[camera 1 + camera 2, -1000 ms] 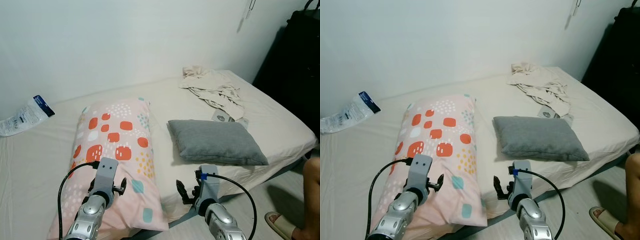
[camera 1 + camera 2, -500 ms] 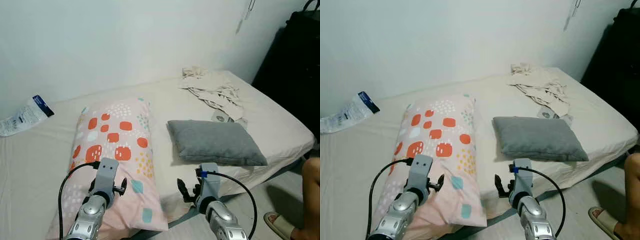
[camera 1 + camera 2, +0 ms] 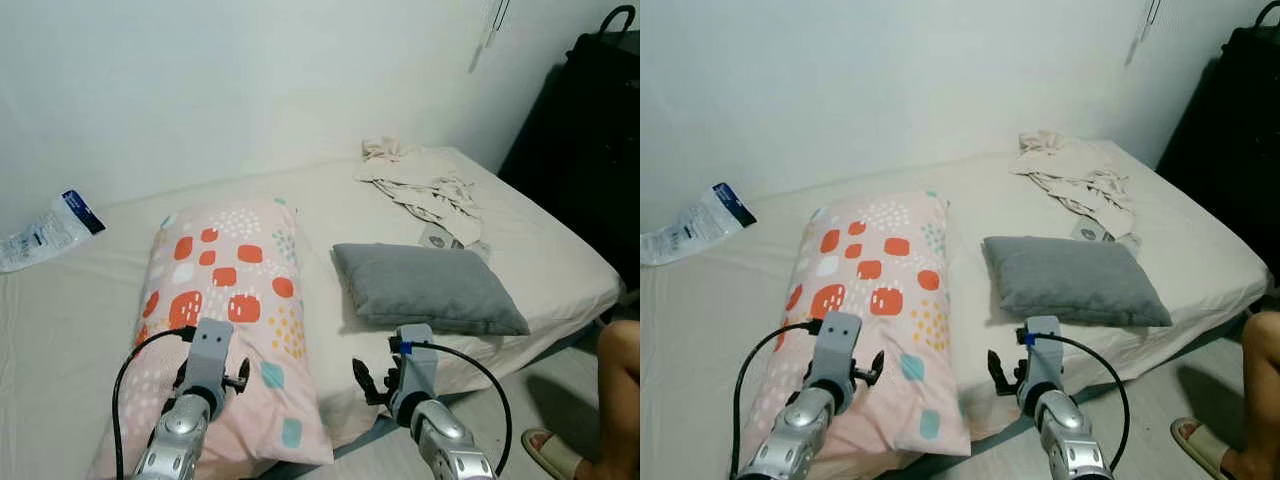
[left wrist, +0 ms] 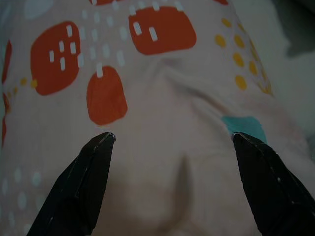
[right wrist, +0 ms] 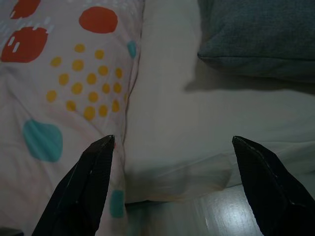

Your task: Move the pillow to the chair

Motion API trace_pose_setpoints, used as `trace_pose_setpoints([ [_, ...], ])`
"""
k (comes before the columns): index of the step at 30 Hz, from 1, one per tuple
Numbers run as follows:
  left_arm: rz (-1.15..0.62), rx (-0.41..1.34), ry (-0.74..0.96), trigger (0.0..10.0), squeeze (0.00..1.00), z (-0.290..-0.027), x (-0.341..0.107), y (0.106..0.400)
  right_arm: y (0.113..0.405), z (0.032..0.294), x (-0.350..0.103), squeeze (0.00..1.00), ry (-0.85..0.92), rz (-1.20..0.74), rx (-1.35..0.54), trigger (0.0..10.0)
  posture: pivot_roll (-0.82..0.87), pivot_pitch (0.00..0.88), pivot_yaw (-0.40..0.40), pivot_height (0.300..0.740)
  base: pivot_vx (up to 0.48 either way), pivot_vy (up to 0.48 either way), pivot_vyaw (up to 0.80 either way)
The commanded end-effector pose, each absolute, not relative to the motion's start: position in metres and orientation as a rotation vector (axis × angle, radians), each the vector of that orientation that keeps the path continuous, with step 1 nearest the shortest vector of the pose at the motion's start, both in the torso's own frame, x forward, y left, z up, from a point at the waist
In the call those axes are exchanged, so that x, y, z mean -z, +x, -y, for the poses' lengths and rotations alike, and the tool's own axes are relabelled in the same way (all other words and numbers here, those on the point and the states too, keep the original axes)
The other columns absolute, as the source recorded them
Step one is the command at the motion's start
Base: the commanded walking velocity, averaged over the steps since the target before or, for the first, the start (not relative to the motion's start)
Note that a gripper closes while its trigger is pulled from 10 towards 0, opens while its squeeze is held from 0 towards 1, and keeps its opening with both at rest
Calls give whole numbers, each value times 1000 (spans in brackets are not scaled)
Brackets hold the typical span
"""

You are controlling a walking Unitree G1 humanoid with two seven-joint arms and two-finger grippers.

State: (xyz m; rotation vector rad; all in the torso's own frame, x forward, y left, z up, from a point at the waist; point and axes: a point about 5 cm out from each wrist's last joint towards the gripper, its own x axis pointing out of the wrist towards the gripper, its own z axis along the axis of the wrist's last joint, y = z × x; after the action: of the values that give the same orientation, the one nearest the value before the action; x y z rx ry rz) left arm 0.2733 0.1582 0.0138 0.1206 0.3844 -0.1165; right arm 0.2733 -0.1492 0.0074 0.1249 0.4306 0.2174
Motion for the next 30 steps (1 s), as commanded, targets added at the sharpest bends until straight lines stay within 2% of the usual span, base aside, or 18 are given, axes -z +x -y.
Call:
trace_pose_setpoints([
  [1, -421, 121, 112, 10000, 0, -159, -7, 267, 267, 148, -2, 0, 129, -450, -218, 10000, 42, 41, -64, 740, 0, 0, 0],
  [11, -424, 74, 90, 10000, 0, -163, -14, 283, 270, 150, -3, 0, 159, -439, -195, 10000, 51, 52, -32, 740, 0, 0, 0],
  [18, -418, 151, 131, 10000, 0, -157, -15, 280, 273, 149, -6, 0, 152, -428, -192, 10000, 51, 68, -18, 740, 0, 0, 0],
  [26, -445, 110, 149, 10000, 0, -159, -7, 272, 278, 151, -15, 0, 110, -393, -204, 10000, 64, 103, -46, 740, 0, 0, 0],
  [30, -449, 26, 90, 10000, 0, -167, -6, 275, 284, 154, -22, 0, 81, -363, -194, 10000, 60, 94, -57, 740, 0, 0, 0],
])
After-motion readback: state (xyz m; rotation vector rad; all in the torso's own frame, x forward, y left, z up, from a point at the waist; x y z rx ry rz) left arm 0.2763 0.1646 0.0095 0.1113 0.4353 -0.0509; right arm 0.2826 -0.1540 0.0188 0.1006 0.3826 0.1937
